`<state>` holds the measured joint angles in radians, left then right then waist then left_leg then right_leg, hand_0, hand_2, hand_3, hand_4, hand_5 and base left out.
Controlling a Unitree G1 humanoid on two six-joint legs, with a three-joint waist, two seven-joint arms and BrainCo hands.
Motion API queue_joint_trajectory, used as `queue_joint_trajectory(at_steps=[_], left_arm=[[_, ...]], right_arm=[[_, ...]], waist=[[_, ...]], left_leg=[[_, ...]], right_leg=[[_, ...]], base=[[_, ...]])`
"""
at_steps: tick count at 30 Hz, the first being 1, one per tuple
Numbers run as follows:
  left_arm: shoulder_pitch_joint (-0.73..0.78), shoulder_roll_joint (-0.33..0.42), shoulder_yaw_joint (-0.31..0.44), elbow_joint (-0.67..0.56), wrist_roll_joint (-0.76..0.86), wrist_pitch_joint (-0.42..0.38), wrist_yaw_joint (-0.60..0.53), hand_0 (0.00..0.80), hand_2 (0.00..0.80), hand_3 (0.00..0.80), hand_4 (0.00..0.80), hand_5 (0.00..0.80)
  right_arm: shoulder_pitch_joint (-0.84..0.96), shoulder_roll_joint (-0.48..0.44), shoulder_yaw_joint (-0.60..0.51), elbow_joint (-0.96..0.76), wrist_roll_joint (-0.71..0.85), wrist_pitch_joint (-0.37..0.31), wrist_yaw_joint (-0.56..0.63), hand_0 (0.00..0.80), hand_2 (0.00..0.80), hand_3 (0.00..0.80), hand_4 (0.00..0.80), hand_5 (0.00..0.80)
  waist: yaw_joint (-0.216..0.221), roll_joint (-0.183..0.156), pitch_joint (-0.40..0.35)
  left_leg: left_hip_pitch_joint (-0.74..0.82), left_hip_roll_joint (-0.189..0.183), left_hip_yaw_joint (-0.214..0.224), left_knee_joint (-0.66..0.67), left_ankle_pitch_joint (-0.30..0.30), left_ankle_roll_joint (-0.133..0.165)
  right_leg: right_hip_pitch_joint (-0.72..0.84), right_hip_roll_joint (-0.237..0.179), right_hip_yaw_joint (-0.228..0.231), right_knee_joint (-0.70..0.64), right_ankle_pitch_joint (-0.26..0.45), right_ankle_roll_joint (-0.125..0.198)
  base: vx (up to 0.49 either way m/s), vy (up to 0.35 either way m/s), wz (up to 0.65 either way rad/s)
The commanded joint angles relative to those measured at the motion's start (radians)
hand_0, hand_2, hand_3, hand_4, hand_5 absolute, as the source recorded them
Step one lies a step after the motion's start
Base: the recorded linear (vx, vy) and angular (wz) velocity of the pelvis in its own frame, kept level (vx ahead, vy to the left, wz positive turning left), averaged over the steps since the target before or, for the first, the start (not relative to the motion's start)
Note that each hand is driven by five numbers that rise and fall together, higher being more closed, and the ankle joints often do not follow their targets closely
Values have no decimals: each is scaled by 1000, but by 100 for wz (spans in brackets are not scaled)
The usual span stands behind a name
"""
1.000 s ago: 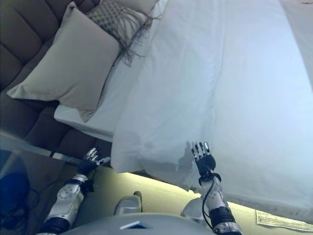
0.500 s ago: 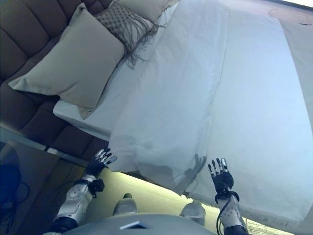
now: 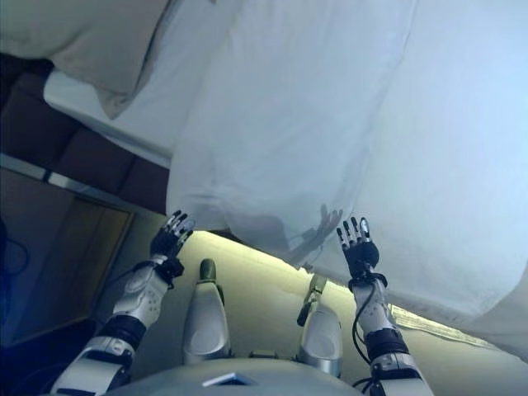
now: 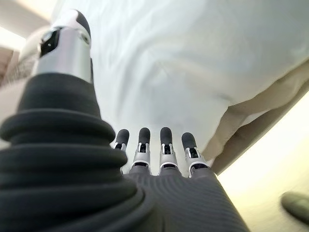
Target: Make the bed neatly
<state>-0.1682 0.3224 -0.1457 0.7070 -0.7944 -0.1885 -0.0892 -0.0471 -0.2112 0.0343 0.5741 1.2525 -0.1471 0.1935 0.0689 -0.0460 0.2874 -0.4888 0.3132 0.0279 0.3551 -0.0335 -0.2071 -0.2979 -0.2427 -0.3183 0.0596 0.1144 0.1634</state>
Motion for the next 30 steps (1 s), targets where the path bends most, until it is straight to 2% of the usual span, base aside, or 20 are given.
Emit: queue_joint_trajectory(at_steps=[1,6,12,13,16,19,30], left_arm=[[-11,-12,10,45,-162,20,-80,0,0,0,0,0],[-35,-20,52,130,-297,103,-175,0,0,0,0,0],[-52,-47,75,196,-434,135,-221,0,0,0,0,0],[-52,-49,84,206,-441,138,-228,0,0,0,0,0],[-73,-48,120,240,-500,153,-230,0,0,0,0,0],[-111,-42,145,261,-560,158,-230,0,0,0,0,0],[-290,-22,211,308,-817,136,-206,0,0,0,0,0]], right_arm=[[-6,-40,-46,-52,63,-78,36,0,0,0,0,0],[-38,-49,-44,-57,86,-100,62,0,0,0,0,0],[-72,-53,-44,-73,93,-110,72,0,0,0,0,0],[-74,-53,-41,-81,94,-112,69,0,0,0,0,0],[-89,-55,-40,-98,105,-129,66,0,0,0,0,0],[-100,-63,-58,-122,115,-133,75,0,0,0,0,0],[-184,-95,-101,-148,34,-93,67,0,0,0,0,0]], waist=[[26,-23,-7],[40,-55,0],[63,-85,1],[69,-93,0],[72,-114,-2],[60,-129,-5],[-4,-109,-13]], left_leg=[[-108,7,-55,-71,178,-2],[-189,6,-74,-17,169,1],[-260,-3,-96,14,167,0],[-267,9,-107,29,143,-12],[-301,30,-113,45,140,-16],[-327,34,-113,81,122,-14],[-424,13,-125,257,32,-11]], right_leg=[[93,-100,29,59,-50,77],[82,-96,10,41,-48,74],[79,-91,-21,10,-40,73],[82,-81,-19,11,-58,77],[71,-66,-30,-1,-60,78],[61,-61,-27,-17,-50,77],[-34,-119,27,28,-54,69]], base=[[-16,-17,19],[-19,-9,3],[-11,-15,2],[59,-90,7],[3,-41,-1],[-32,13,-8],[-9,132,-22]])
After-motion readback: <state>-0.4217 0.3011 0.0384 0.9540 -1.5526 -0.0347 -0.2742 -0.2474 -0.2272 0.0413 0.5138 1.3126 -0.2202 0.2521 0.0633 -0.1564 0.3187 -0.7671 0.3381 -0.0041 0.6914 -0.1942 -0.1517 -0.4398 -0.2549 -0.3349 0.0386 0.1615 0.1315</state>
